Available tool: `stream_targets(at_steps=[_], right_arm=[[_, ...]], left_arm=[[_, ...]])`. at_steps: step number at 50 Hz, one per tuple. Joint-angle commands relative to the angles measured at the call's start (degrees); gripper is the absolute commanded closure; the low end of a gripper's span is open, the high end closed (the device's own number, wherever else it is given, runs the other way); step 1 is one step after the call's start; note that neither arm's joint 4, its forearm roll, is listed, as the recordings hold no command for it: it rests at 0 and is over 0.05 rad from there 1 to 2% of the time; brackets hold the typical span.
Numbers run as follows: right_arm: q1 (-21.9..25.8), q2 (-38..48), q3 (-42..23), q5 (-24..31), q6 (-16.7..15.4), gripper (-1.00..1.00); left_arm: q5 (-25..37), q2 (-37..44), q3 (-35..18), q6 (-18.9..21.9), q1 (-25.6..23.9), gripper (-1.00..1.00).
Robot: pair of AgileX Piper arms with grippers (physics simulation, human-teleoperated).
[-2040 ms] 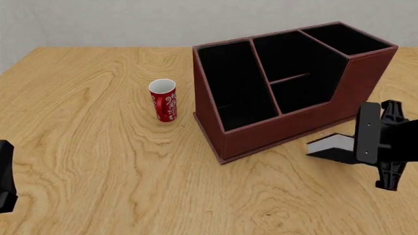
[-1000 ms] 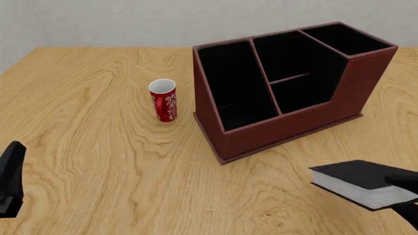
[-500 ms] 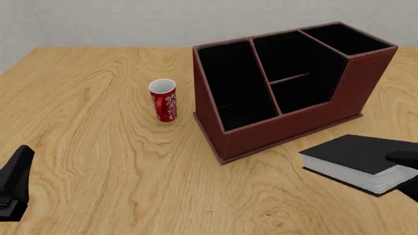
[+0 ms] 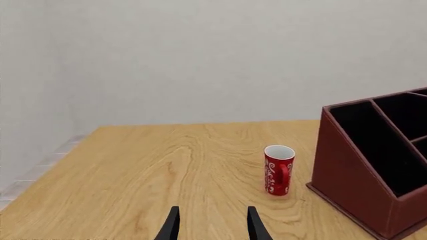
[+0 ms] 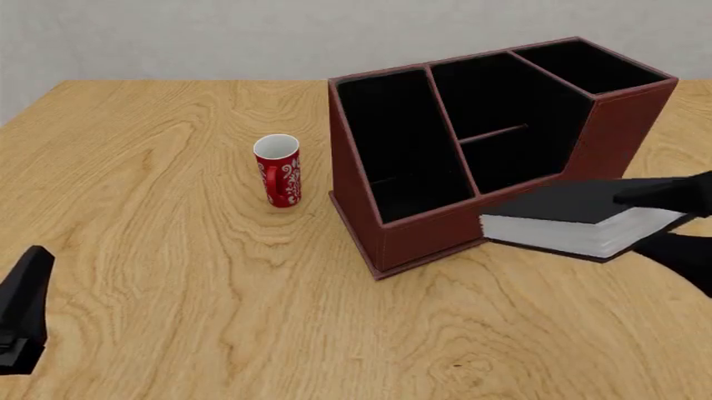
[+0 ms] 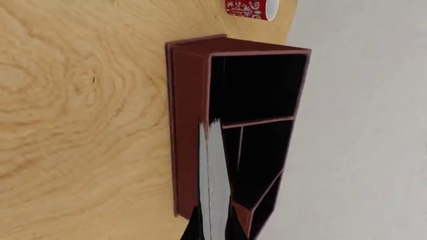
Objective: Pick up the book and place it in the left compartment of the caddy.
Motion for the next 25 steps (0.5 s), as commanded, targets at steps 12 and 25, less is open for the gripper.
stream_targets(at_steps=[12, 25], right_arm=[[1.39, 10.23, -6.14, -6.70, 1.71, 1.00], [2.74, 14.24, -7.49, -8.97, 1.09, 1.00]], left_arm=[[-0.67, 0.00, 0.56, -0.20, 1.32, -1.00], [-1.38, 0.00, 1.54, -0.42, 2.06, -1.00]])
